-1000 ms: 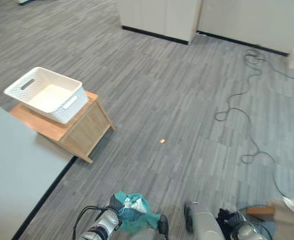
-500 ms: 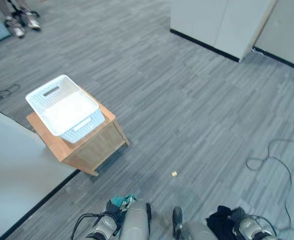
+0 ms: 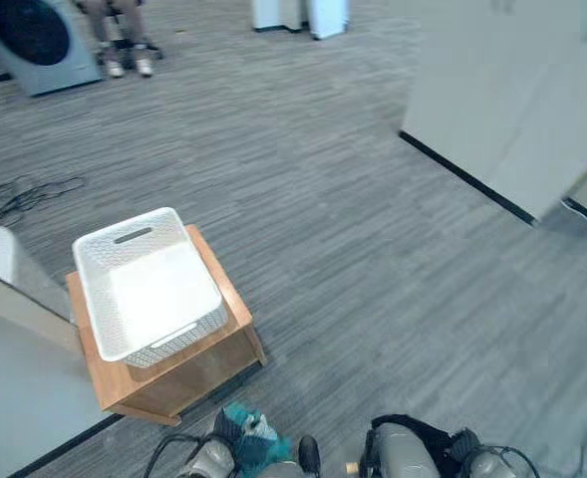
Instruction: Tidy up the quilt and then pick up the clothes from the bed and put them into the laundry hamper.
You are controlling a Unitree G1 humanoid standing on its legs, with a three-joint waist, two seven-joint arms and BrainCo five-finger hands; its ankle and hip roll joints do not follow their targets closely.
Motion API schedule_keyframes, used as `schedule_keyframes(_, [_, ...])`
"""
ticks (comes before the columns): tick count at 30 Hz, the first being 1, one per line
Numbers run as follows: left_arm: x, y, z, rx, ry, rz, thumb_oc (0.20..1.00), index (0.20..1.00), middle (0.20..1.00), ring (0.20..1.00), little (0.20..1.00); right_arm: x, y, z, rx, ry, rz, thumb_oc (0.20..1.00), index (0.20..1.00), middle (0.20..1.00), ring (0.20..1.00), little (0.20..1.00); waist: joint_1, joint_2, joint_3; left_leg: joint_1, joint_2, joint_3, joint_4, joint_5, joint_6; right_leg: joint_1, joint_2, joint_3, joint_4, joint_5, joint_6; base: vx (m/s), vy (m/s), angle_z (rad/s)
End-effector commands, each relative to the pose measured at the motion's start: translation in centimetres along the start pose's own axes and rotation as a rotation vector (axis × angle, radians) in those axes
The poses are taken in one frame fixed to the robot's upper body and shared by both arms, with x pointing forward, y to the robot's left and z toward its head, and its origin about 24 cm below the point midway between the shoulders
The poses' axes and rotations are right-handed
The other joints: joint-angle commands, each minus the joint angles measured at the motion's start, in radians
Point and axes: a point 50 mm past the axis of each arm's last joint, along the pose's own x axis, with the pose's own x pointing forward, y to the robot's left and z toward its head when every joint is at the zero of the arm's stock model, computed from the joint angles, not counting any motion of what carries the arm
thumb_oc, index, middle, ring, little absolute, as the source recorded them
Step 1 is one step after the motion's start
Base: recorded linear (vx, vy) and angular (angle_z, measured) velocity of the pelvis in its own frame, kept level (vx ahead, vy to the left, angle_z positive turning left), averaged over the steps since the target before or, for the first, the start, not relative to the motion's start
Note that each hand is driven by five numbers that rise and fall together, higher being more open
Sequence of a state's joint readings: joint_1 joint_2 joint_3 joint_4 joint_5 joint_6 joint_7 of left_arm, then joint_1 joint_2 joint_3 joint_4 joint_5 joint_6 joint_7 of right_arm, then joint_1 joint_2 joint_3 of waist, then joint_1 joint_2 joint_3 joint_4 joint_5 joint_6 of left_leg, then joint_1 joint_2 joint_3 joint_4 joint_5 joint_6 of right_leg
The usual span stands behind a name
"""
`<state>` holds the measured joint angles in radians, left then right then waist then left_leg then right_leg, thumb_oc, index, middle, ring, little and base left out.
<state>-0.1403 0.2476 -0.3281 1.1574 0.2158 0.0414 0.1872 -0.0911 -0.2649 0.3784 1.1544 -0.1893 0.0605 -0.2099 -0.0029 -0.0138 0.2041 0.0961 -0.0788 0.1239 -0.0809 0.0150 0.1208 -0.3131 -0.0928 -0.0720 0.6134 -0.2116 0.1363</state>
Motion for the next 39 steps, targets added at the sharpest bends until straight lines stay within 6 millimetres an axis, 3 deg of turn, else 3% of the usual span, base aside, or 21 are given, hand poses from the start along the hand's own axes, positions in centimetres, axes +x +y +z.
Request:
schedule_keyframes(1, [0.4,1.0,2.2,0.025,-0.076,0.038,0.200,0.200,0.200,0.200,0.200,0.7,-3.7,1.2,0.057,-0.038,-0.107,0.200,0.200,0.200,0.200,0.200,0.003,0.033,0.033,0.024,0.070,-0.022,0.023,-0.080,-0.109,0.156,0.019,0.119,-0.439,0.128,0.019,0.35,-0.173,1.48])
schedule_keyframes(4, [0.3,0.3,1.9,0.069,-0.066,0.016,0.200,0.200,0.200,0.200,0.200,0.6,-3.2,-0.1,0.044,0.014,-0.091,0.200,0.200,0.200,0.200,0.200,-0.017,0.032,0.020,0.088,0.084,-0.108,0.028,-0.140,-0.128,0.111,-0.012,0.298,-0.540,0.201,0.058,0.53,-0.304,1.35])
schedule_keyframes(7, [0.0,-0.6,0.2,0.064,-0.011,-0.009,0.200,0.200,0.200,0.200,0.200,0.4,-2.8,-0.7,0.009,0.032,-0.068,0.200,0.200,0.200,0.200,0.200,-0.016,0.023,0.002,0.151,0.099,-0.164,0.076,-0.201,-0.148,0.137,-0.042,0.245,-0.521,0.209,0.063,0.50,-0.365,0.95])
schedule_keyframes(10, [-0.2,-0.9,-0.8,0.036,0.019,-0.011,0.200,0.200,0.200,0.200,0.200,0.5,-2.9,-0.7,-0.024,0.027,-0.059,0.200,0.200,0.200,0.200,0.200,-0.009,0.031,-0.003,0.103,0.132,-0.182,0.207,-0.150,-0.173,0.172,-0.039,0.205,-0.524,0.204,0.047,0.24,-0.338,0.68])
schedule_keyframes(11, [-0.2,-1.1,-0.9,0.005,0.029,-0.011,0.200,0.200,0.200,0.200,0.200,0.6,-3.5,-0.2,-0.051,0.004,-0.082,0.200,0.200,0.200,0.200,0.200,0.011,0.014,0.027,-0.055,0.151,-0.176,0.487,-0.022,-0.192,0.236,-0.057,0.156,-0.548,0.195,0.007,0.11,-0.426,0.47])
schedule_keyframes(13, [-0.2,-1.0,-1.0,-0.004,0.040,0.001,0.200,0.200,0.200,0.200,0.200,0.7,-4.0,0.1,-0.070,-0.007,-0.099,0.200,0.200,0.200,0.200,0.200,0.024,-0.012,0.054,-0.162,0.205,-0.066,0.603,0.004,-0.166,0.304,-0.068,0.091,-0.575,0.168,-0.034,0.22,-0.475,0.88])
schedule_keyframes(14, [-0.4,-1.4,-1.3,-0.006,0.053,-0.007,0.200,0.200,0.200,0.200,0.200,0.7,-4.1,0.1,-0.080,0.001,-0.091,0.200,0.200,0.200,0.200,0.200,0.036,-0.015,0.050,-0.199,0.221,0.074,0.510,-0.037,-0.155,0.362,-0.069,0.026,-0.593,0.133,-0.040,0.24,-0.265,1.11])
schedule_keyframes(17, [-0.6,-1.9,-1.8,-0.028,0.068,-0.022,0.200,0.200,0.200,0.200,0.200,0.7,-3.8,-0.4,-0.036,0.021,-0.085,0.200,0.200,0.200,0.200,0.200,0.046,-0.012,0.027,-0.229,0.159,0.172,0.399,-0.081,-0.131,0.403,-0.059,-0.021,-0.596,0.099,-0.037,0.24,-0.153,0.87])
schedule_keyframes(18, [-0.7,-2.1,-2.2,-0.045,0.083,-0.026,0.200,0.200,0.200,0.200,0.200,0.6,-3.8,-1.0,0.000,0.038,-0.094,0.200,0.200,0.200,0.200,0.200,0.040,-0.003,0.026,-0.218,0.173,0.269,0.352,-0.067,-0.147,0.423,-0.050,-0.064,-0.578,0.075,-0.035,0.37,-0.086,1.25])
schedule_keyframes(19, [-0.8,-2.5,-2.4,-0.077,0.096,-0.030,0.200,0.200,0.200,0.200,0.200,0.5,-3.2,-1.1,0.051,0.049,-0.082,0.200,0.200,0.200,0.200,0.200,0.035,0.006,0.007,-0.134,0.177,0.341,0.264,-0.110,-0.138,0.422,-0.039,-0.131,-0.486,0.027,-0.019,0.31,-0.068,0.95])
schedule_keyframes(20, [-0.8,-2.5,-2.4,-0.077,0.097,-0.030,0.200,0.200,0.200,0.200,0.200,0.5,-3.2,-1.1,0.051,0.049,-0.081,0.200,0.200,0.200,0.200,0.200,0.033,0.005,0.007,-0.133,0.174,0.340,0.261,-0.110,-0.136,0.421,-0.042,-0.132,-0.481,0.024,-0.018,0.33,0.002,1.17])
schedule_keyframes(21, [-0.9,-2.6,-2.7,-0.104,0.109,-0.030,0.200,0.200,0.200,0.200,0.200,0.4,-2.7,-1.3,0.037,0.052,-0.068,0.200,0.200,0.200,0.200,0.200,0.039,0.005,0.004,-0.107,0.131,0.279,0.216,-0.119,-0.122,0.393,-0.048,-0.164,-0.367,0.035,-0.002,0.10,0.012,1.17])
schedule_keyframes(22, [-0.9,-2.6,-2.7,-0.104,0.109,-0.030,0.200,0.200,0.200,0.200,0.200,0.4,-2.7,-1.3,0.037,0.052,-0.068,0.200,0.200,0.200,0.200,0.200,0.038,0.004,0.004,-0.107,0.130,0.279,0.216,-0.119,-0.122,0.392,-0.048,-0.164,-0.366,0.034,-0.001,0.15,-0.081,1.45])
schedule_keyframes(23, [-0.9,-2.6,-2.5,-0.085,0.102,-0.034,0.200,0.200,0.200,0.200,0.200,0.3,-2.0,-1.3,0.054,0.060,-0.051,0.200,0.200,0.200,0.200,0.200,0.021,0.011,0.012,-0.052,0.110,0.216,0.149,-0.127,-0.089,0.296,-0.071,-0.209,-0.121,0.151,0.084,0.09,-0.136,1.35])
schedule_keyframes(25, [-1.0,-2.4,-3.2,-0.102,0.127,-0.025,0.200,0.200,0.200,0.200,0.200,0.4,-1.8,-0.5,0.048,0.040,-0.043,0.200,0.200,0.200,0.200,0.200,0.018,0.019,0.014,-0.032,0.114,0.150,0.112,-0.110,-0.082,0.209,-0.036,-0.120,0.026,0.198,0.099,0.14,-0.197,1.94])
schedule_keyframes(26, [-1.0,-2.3,-3.4,-0.107,0.133,-0.023,0.200,0.200,0.200,0.200,0.200,0.4,-1.9,-0.4,0.061,0.038,-0.049,0.200,0.200,0.200,0.200,0.200,0.022,0.022,0.017,-0.026,0.113,0.103,0.102,-0.096,-0.090,0.195,-0.014,-0.082,0.030,0.177,0.105,0.23,-0.350,2.19])
schedule_keyframes(28, [-1.0,-2.0,-3.7,-0.125,0.144,-0.014,0.200,0.200,0.200,0.200,0.200,0.5,-2.2,-0.5,0.090,0.045,-0.060,0.200,0.200,0.200,0.200,0.200,0.031,0.016,0.009,-0.020,0.120,0.041,0.082,-0.081,-0.104,0.209,-0.013,-0.028,-0.072,0.142,0.075,0.19,-0.315,1.64])
schedule_keyframes(31, [-1.0,-1.3,-4.7,-0.128,0.174,0.010,0.200,0.200,0.200,0.200,0.200,0.4,-2.2,-0.7,0.151,0.060,-0.069,0.200,0.200,0.200,0.200,0.200,0.038,0.008,-0.009,-0.019,0.146,-0.056,0.044,-0.069,-0.139,0.229,-0.085,0.052,-0.277,0.121,0.033,0.19,-0.416,1.40])
schedule_keyframes(33, [-1.1,-1.1,-5.2,-0.121,0.185,0.019,0.200,0.200,0.200,0.200,0.200,0.4,-2.3,-1.0,0.193,0.075,-0.076,0.200,0.200,0.200,0.200,0.200,0.028,0.003,-0.022,-0.020,0.163,-0.133,0.031,-0.074,-0.166,0.243,-0.136,0.172,-0.468,0.167,0.037,0.23,-0.504,0.85])
schedule_keyframes(36, [-1.2,-0.6,-5.8,-0.110,0.200,0.039,0.200,0.200,0.200,0.200,0.200,0.3,-2.0,-1.3,0.249,0.092,-0.079,0.200,0.200,0.200,0.200,0.200,0.024,-0.013,-0.028,-0.025,0.223,-0.243,0.023,-0.086,-0.219,0.241,-0.189,0.333,-0.595,0.223,0.068,0.18,-0.624,1.54])
schedule_keyframes(39, [-1.3,0.3,-6.8,-0.126,0.225,0.071,0.200,0.200,0.200,0.200,0.200,0.5,-2.6,-0.5,0.257,0.060,-0.089,0.200,0.200,0.200,0.200,0.200,0.033,-0.037,-0.027,-0.012,0.279,-0.274,0.038,-0.094,-0.264,0.270,-0.202,0.256,-0.637,0.193,0.086,0.13,-0.638,1.16])
